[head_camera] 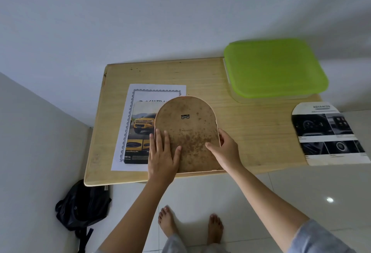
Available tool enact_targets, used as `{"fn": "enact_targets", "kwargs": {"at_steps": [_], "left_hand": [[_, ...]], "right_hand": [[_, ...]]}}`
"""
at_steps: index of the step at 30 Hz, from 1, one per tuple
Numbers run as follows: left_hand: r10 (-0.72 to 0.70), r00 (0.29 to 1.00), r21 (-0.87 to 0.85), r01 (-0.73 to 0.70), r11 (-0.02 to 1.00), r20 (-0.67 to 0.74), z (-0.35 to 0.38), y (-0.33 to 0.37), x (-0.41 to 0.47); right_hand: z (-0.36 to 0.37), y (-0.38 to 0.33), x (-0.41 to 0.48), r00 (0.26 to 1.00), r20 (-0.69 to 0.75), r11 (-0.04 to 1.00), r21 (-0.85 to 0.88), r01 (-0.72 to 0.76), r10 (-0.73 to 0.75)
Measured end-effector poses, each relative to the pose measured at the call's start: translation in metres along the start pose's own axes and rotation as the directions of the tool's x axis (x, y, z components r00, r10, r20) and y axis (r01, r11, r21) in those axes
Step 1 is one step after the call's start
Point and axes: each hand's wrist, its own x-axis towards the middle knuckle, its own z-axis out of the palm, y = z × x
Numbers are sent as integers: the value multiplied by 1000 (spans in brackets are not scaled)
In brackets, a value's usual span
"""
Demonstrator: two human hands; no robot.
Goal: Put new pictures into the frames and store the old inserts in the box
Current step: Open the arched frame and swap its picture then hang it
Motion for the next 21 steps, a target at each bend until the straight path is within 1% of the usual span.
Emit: {"fn": "enact_targets", "kwargs": {"at_steps": [1,3,5,9,12,15,17,19,21], "left_hand": [[3,1000,-6,-3,1000,-5,0,0,0],[4,1000,-24,-4,1000,-11,0,-2,0],[-1,1000,-59,1,998,-4,-3,-2,-1],[3,999,-115,1,993,33,-20,9,-4],[-19,999,-229,28,973,40,-40,30,4],[-2,999,-349,13,937,32,-68,57,18],[53,999,-467,-48,883,-2,-93,80,26],[104,992,-563,-125,817,-69,-124,105,33],[109,981,-618,-187,763,-162,-155,129,39]], "right_hand": [[-2,1,-3,999,37,998,63,21,-24],[-3,3,-8,996,50,989,134,66,-73],[-3,4,-10,993,15,977,178,115,-120],[-3,-10,-16,978,-100,945,257,204,-184],[-6,-23,-16,961,-134,910,312,272,-241],[-14,-42,-17,936,-143,890,289,352,-323],[-22,-57,-17,908,-164,870,263,416,-385],[-32,-73,-17,867,-182,838,228,496,-463],[-39,-88,-14,800,-190,789,151,596,-568]]}}
